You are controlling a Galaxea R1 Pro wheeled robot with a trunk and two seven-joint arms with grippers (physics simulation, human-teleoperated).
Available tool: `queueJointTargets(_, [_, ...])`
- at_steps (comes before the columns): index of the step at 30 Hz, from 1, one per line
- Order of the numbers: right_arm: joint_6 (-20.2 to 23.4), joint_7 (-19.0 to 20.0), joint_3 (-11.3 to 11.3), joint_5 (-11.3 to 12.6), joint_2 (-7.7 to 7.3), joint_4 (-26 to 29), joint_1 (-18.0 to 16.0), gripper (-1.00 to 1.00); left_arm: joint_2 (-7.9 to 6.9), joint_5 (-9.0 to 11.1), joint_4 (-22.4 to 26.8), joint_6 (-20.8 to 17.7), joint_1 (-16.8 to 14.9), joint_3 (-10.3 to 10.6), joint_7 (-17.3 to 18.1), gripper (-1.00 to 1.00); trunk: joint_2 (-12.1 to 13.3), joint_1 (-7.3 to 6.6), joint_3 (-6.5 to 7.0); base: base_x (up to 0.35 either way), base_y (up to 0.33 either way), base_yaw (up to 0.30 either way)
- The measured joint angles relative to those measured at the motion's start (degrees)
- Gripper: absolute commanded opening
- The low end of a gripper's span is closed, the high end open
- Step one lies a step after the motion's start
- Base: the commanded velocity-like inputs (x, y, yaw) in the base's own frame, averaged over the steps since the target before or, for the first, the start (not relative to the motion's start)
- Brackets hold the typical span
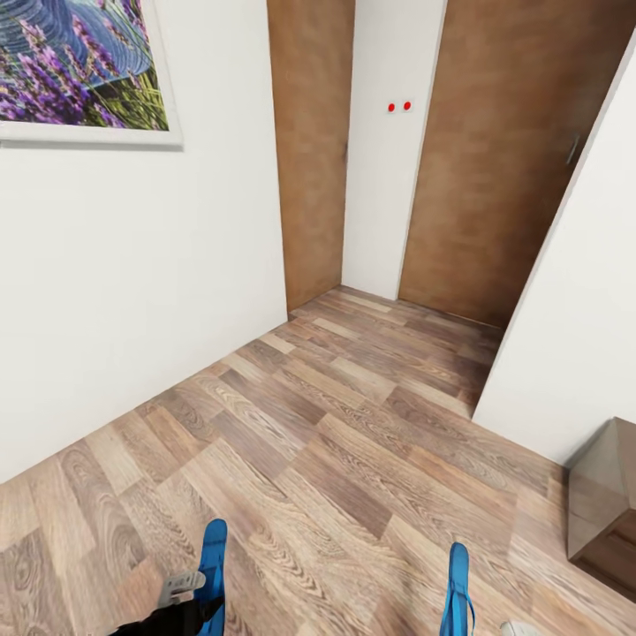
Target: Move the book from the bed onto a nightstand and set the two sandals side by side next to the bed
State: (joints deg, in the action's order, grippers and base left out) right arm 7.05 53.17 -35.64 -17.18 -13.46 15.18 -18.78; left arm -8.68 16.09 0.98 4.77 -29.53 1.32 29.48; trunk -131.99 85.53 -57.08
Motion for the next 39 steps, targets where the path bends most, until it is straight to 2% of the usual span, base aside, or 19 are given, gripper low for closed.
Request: queueJointTargets(39, [0.00,-0.34,0.00,-0.10,0.00,0.02,-0.01,-1.00,0.33,-0.02,-0.02,0.00,0.06,0.00,0.00,-1.00,0.00,0.00,0.00,0.000,0.000,0.283])
